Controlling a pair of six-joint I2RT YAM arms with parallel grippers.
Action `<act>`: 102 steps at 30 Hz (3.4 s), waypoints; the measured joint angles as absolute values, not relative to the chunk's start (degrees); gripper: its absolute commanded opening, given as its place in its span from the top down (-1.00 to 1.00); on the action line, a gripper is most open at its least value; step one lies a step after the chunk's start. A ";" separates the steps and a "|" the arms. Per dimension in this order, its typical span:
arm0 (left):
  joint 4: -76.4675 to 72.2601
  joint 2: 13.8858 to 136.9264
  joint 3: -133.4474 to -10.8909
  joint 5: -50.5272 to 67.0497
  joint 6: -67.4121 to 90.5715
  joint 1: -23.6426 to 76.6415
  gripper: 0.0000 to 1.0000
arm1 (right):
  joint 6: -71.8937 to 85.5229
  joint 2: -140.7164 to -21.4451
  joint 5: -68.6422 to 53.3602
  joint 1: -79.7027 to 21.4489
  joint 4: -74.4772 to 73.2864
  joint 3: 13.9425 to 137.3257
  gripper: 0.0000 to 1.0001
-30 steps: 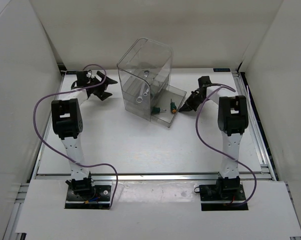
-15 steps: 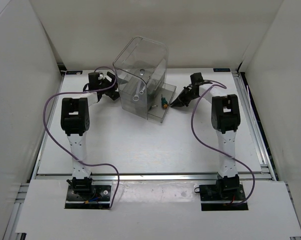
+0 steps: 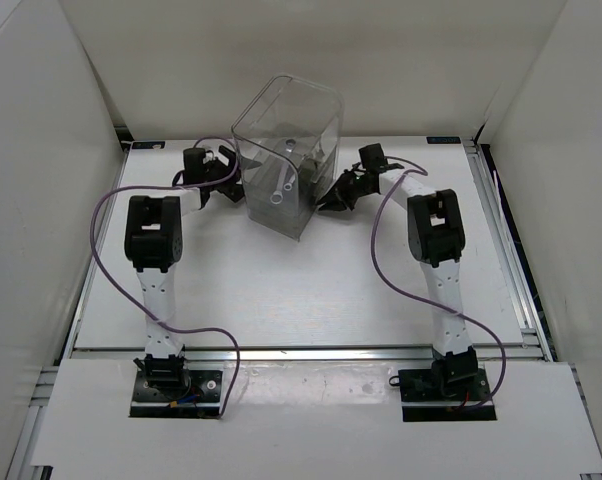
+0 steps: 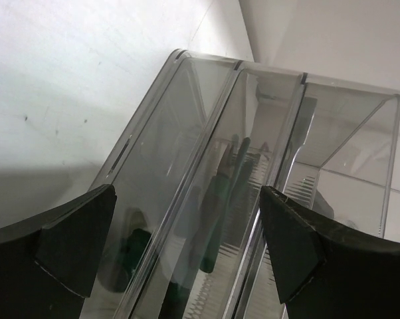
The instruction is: Sort the tools into containers
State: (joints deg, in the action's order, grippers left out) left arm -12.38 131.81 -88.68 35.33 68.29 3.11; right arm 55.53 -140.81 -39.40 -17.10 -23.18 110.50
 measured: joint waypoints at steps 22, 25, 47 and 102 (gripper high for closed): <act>15.77 104.25 -77.38 27.35 44.95 0.73 -0.98 | 50.19 -107.35 -26.50 1.15 -19.42 79.94 -0.97; 18.04 94.08 -72.49 24.75 41.08 0.19 -0.98 | 46.39 -104.73 -25.34 3.20 -22.24 78.74 -0.97; 7.75 34.70 -24.10 6.37 21.47 -2.13 -0.98 | 30.59 -102.00 -24.80 8.99 -33.06 78.89 -0.97; -31.62 41.39 -2.85 -10.83 15.79 -2.09 -0.98 | 26.02 -55.35 3.42 8.08 -39.81 44.27 -0.97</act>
State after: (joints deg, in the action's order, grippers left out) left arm -31.62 41.39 -2.85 -10.83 15.79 -2.09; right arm 26.02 -55.35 3.42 8.08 -39.81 44.27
